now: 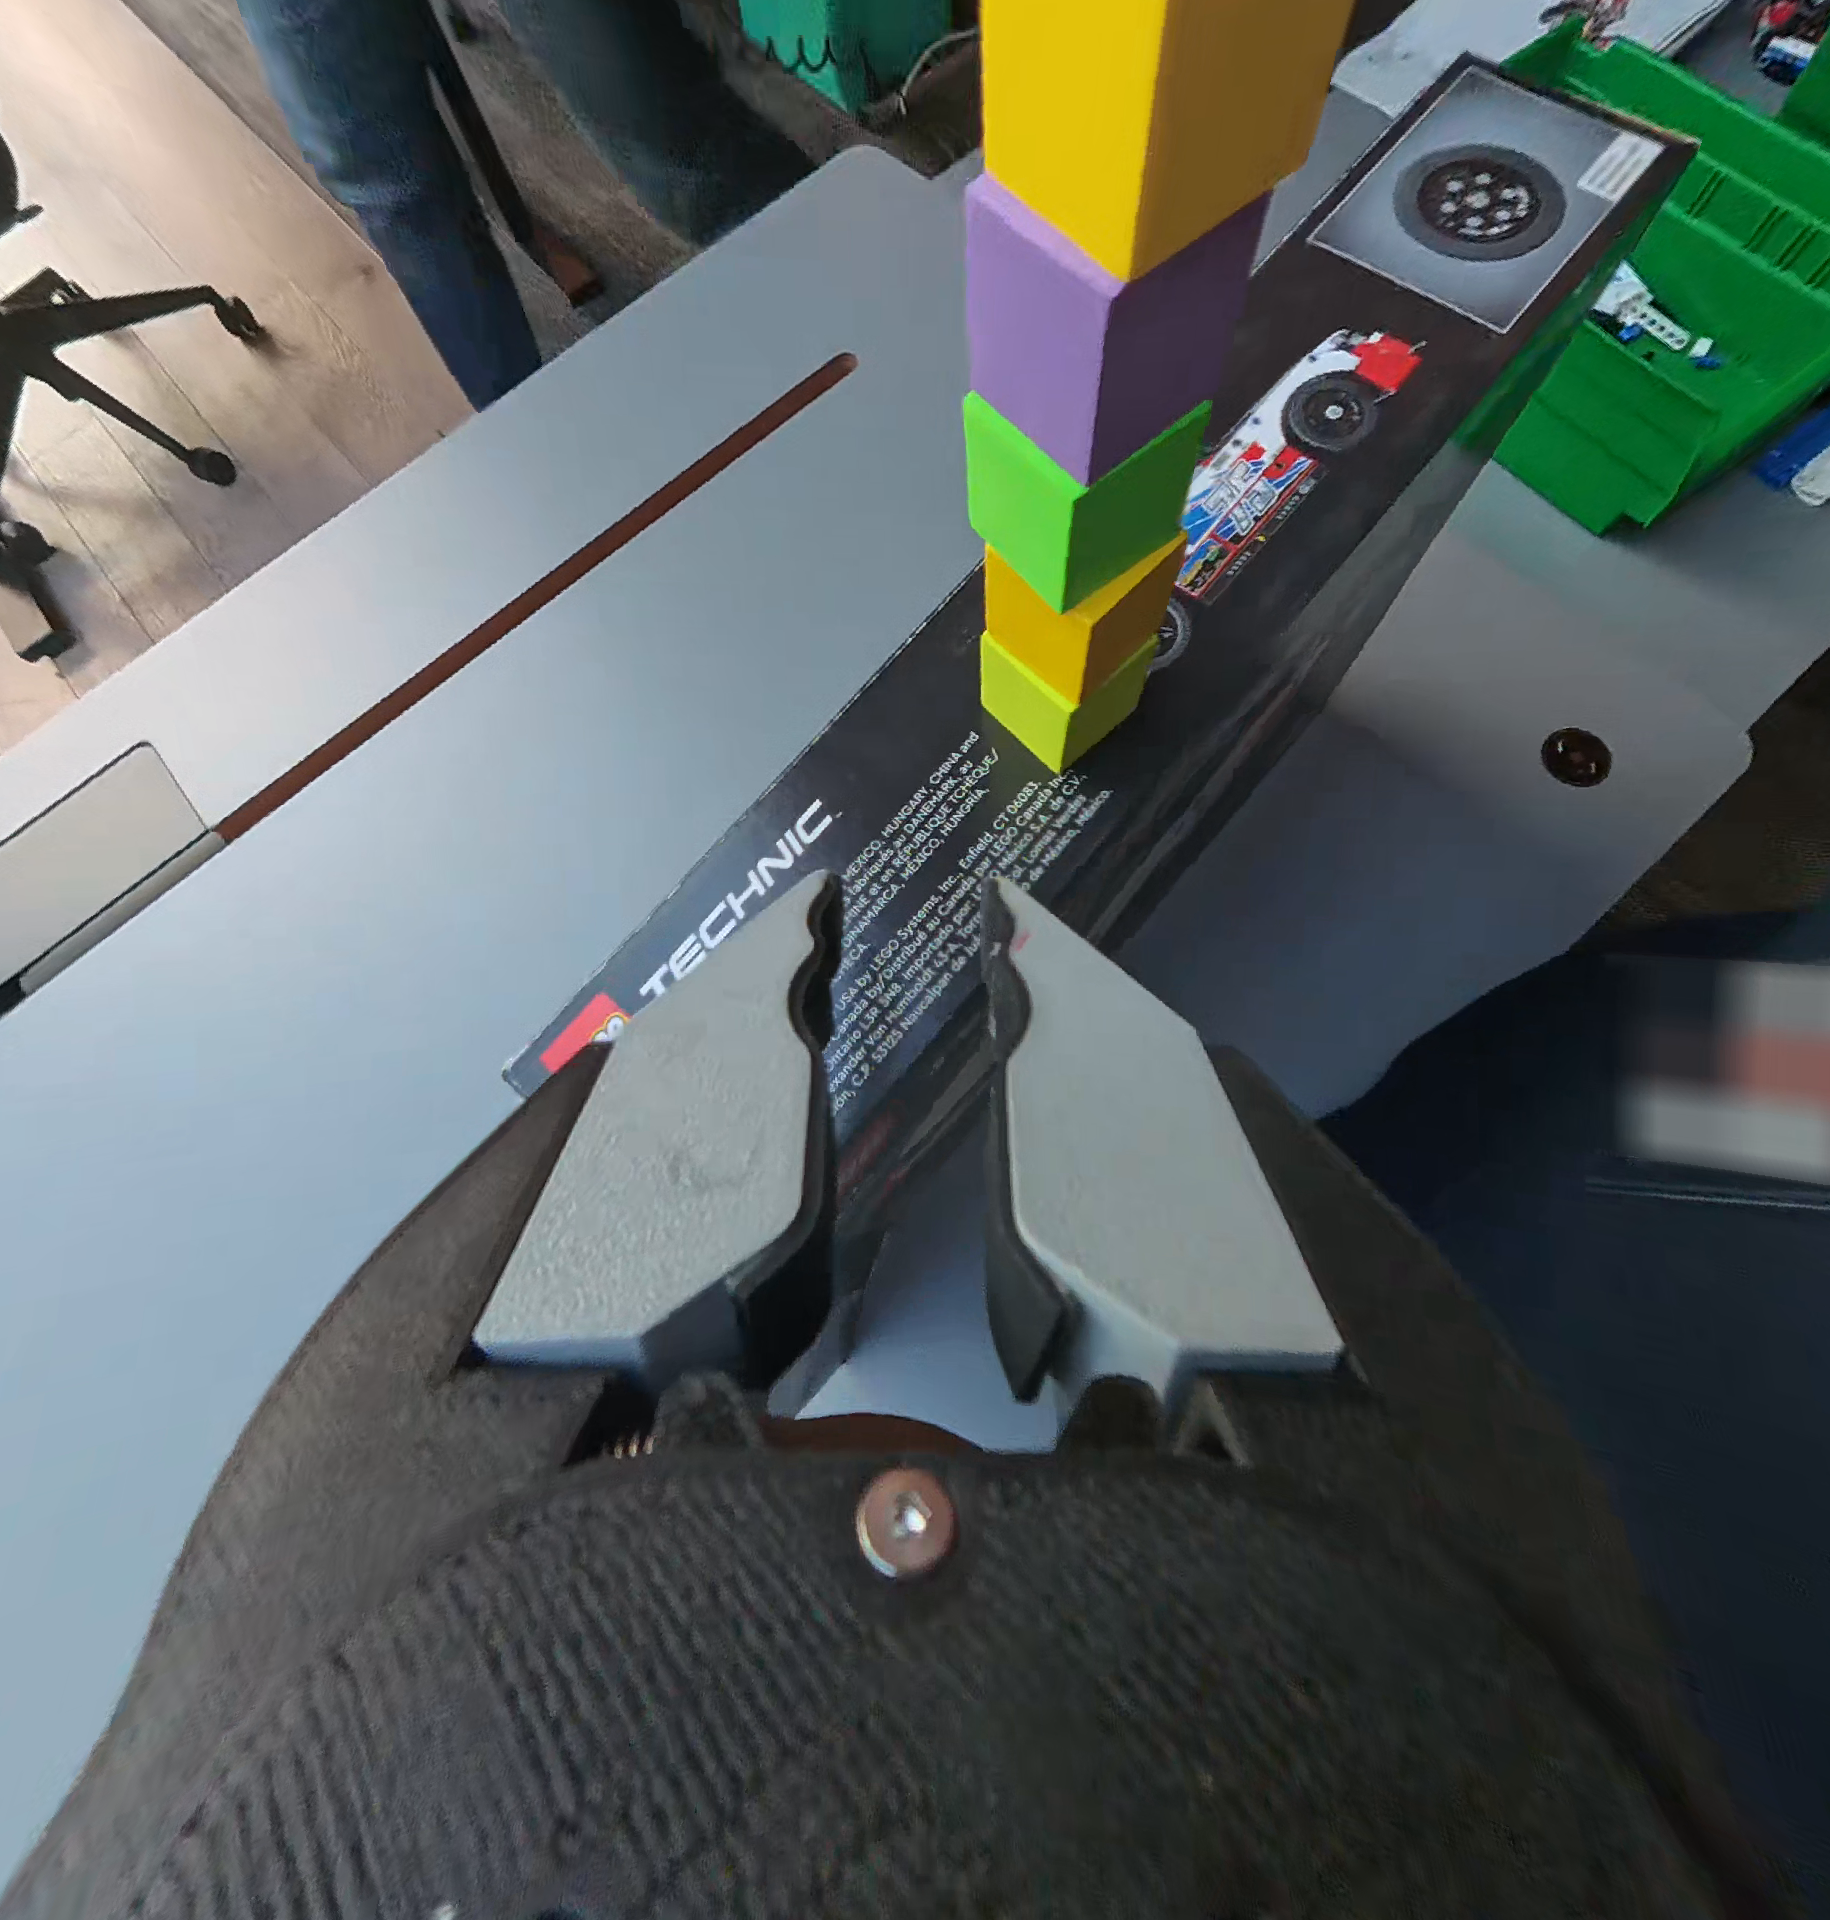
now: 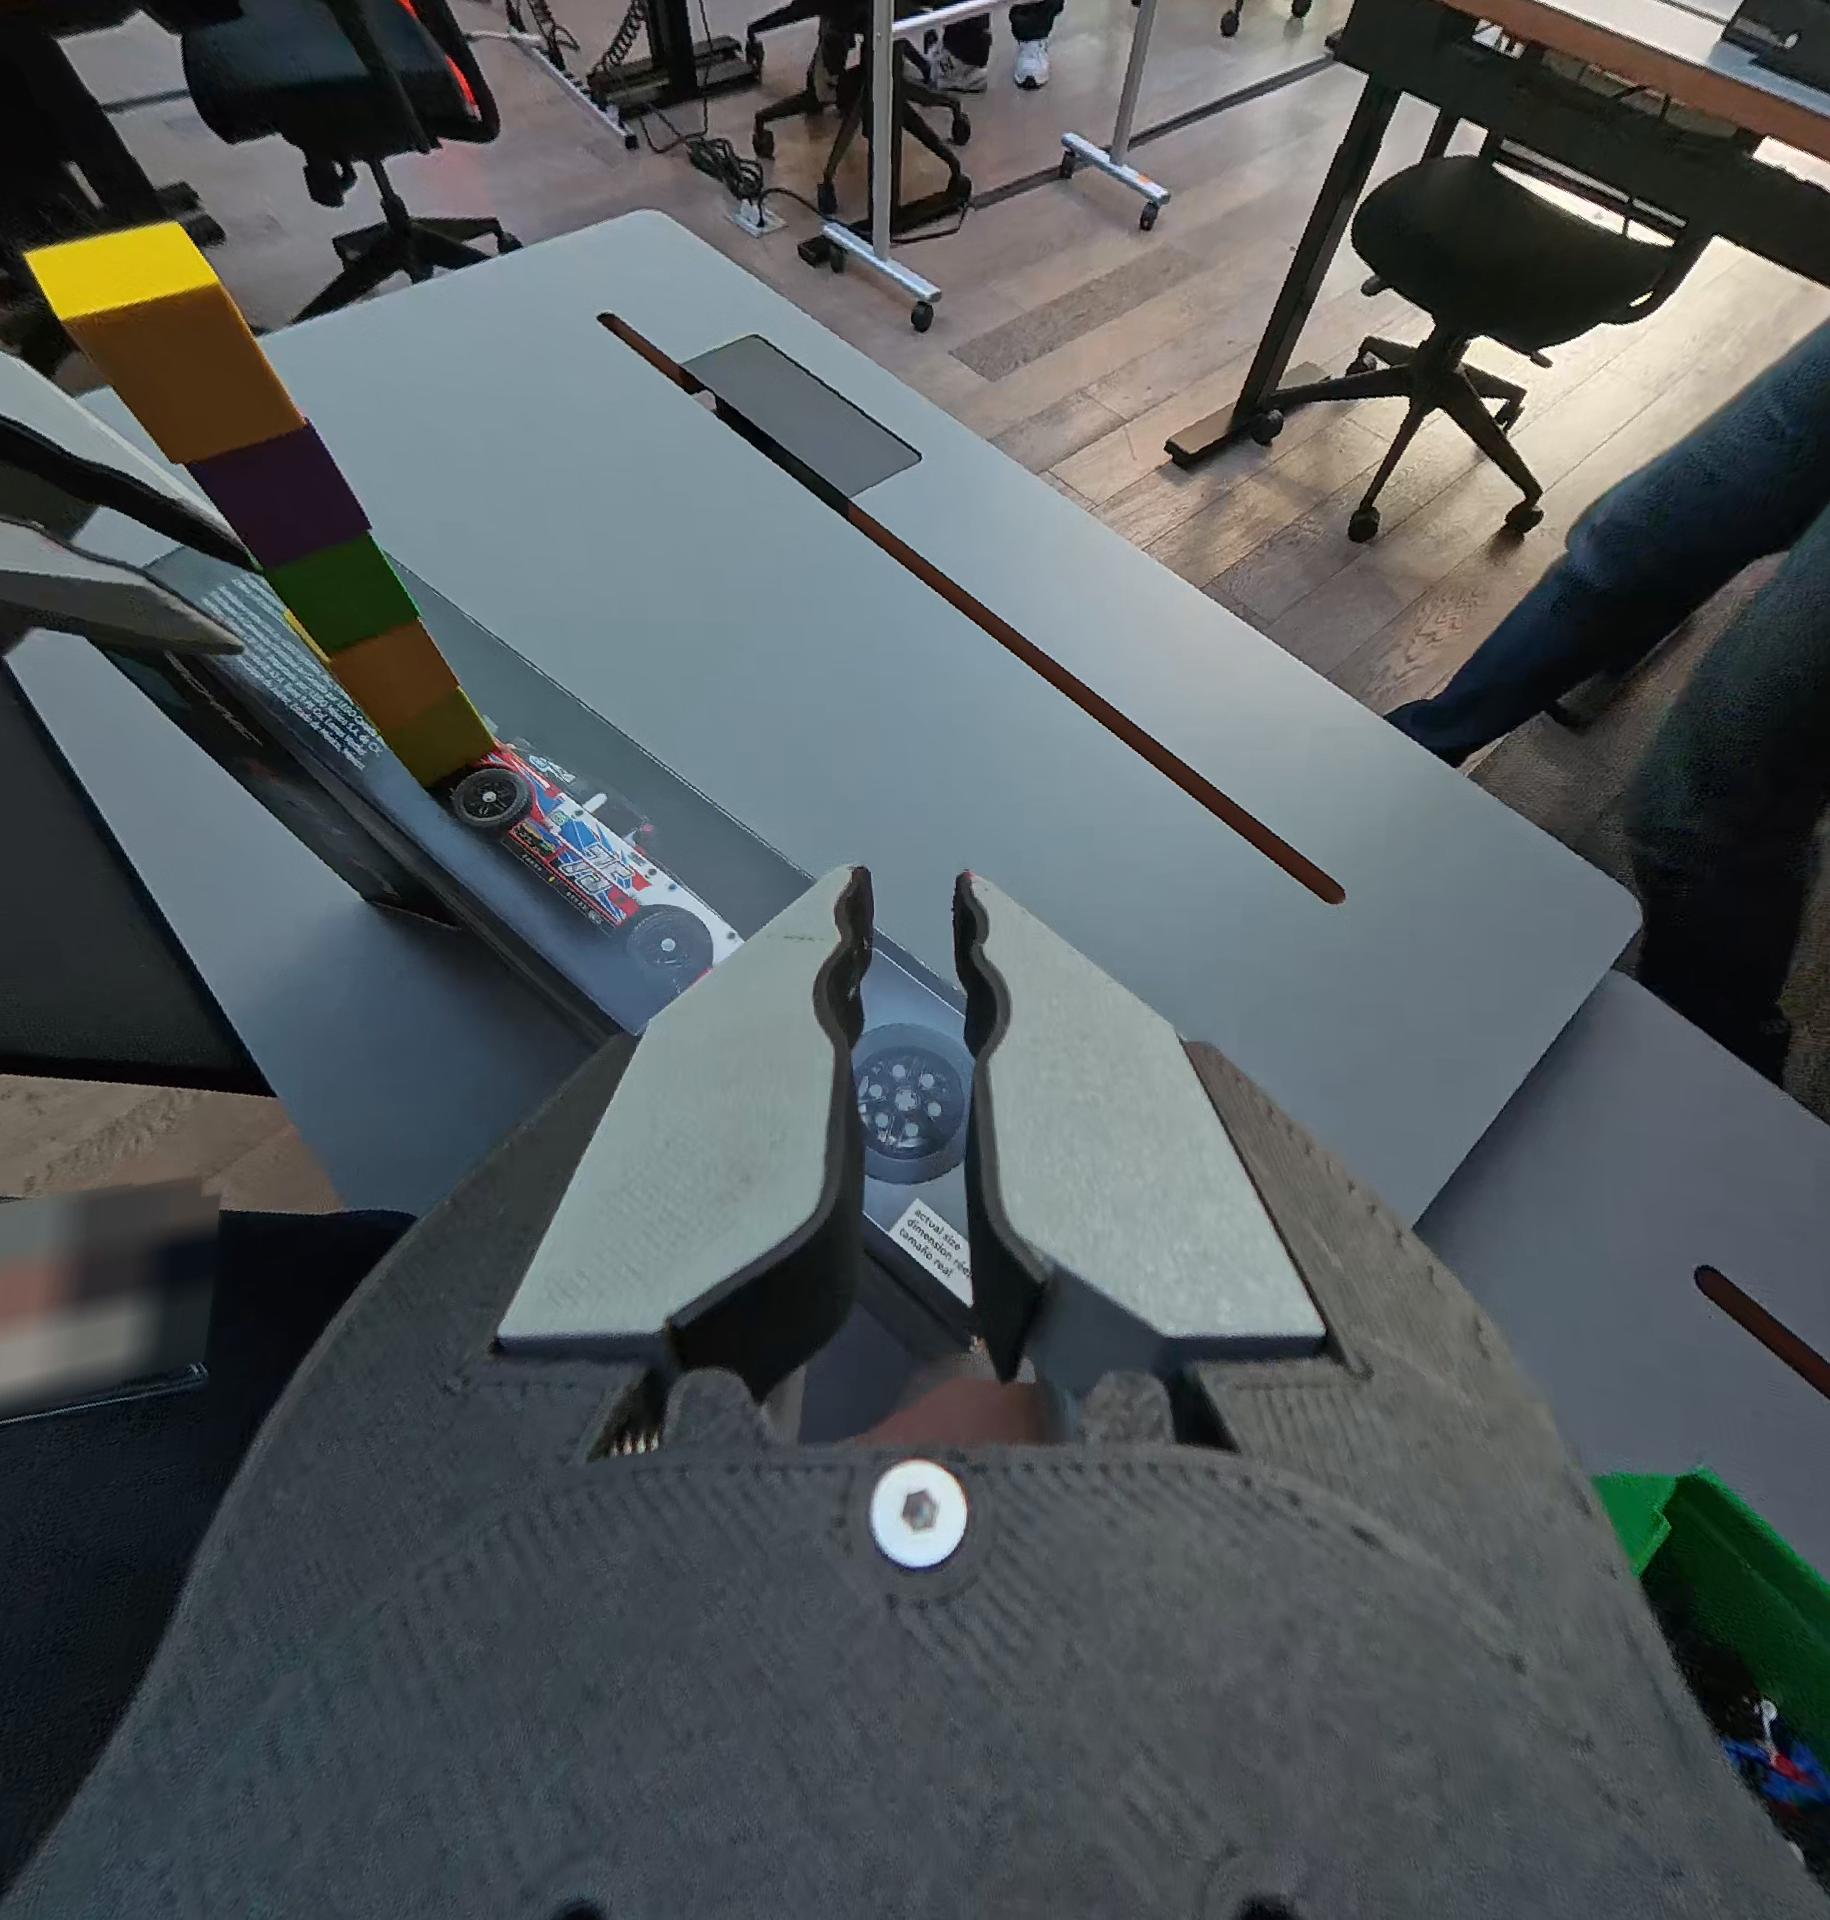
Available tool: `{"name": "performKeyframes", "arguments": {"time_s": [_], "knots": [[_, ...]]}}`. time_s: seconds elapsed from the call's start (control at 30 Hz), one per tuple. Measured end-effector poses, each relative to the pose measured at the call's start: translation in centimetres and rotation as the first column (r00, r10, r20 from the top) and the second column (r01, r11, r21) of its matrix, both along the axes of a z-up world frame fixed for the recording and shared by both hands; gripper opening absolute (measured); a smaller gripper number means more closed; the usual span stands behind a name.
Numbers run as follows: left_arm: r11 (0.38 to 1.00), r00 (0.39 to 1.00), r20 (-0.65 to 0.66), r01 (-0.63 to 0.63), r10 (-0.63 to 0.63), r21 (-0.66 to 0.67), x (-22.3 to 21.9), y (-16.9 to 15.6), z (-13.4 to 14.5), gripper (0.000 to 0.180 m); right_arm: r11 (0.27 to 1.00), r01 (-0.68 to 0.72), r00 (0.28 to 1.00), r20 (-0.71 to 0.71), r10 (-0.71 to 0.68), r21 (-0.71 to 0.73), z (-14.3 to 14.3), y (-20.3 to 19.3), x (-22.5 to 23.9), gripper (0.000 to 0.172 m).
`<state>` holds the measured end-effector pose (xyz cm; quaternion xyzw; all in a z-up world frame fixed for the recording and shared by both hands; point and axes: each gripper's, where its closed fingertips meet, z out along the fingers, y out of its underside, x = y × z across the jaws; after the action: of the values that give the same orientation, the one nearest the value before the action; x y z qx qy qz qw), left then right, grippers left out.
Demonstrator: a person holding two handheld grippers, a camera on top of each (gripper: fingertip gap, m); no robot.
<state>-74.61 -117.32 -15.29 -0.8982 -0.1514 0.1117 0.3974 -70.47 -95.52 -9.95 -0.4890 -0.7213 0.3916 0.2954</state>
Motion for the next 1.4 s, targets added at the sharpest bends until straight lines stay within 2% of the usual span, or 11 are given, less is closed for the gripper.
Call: {"name": "performKeyframes", "arguments": {"time_s": [0.27,0.4,0.9,1.2,1.3,1.4], "knots": [[0.999,0.998,0.054,-0.043,0.045,-0.034,-1.3,2.0,-1.8,0.011,0.998,0.063,0.994,0.091,-0.063,0.006,-3.2,2.1,3.1,0.013],[0.999,0.997,0.078,-0.019,0.022,-0.034,-0.7,3.0,-2.1,0.008,0.994,0.111,0.984,0.138,-0.109,-0.009,-4.8,3.4,4.7,0.013],[0.997,0.994,0.09,0.06,-0.055,-0.054,0.2,6.1,-2.1,0.008,0.985,0.173,0.974,0.152,-0.169,-0.018,-5.6,5.7,6.4,0.014],[0.98,0.981,0.084,0.183,-0.177,-0.077,1.6,11.9,-2.0,0.008,0.975,0.216,0.964,0.168,-0.206,-0.044,-6.7,7.6,7.9,0.014],[0.964,0.962,0.075,0.267,-0.264,-0.024,2.9,15.6,-0.4,0.005,0.969,0.24,0.959,0.169,-0.229,-0.051,-7.0,8.8,8.7,0.014],[0.94,0.95,0.032,0.303,-0.312,0.154,3.6,19.4,4.3,0.003,0.96,0.268,0.951,0.178,-0.251,-0.077,-7.4,10.0,9.3,0.014]]}}
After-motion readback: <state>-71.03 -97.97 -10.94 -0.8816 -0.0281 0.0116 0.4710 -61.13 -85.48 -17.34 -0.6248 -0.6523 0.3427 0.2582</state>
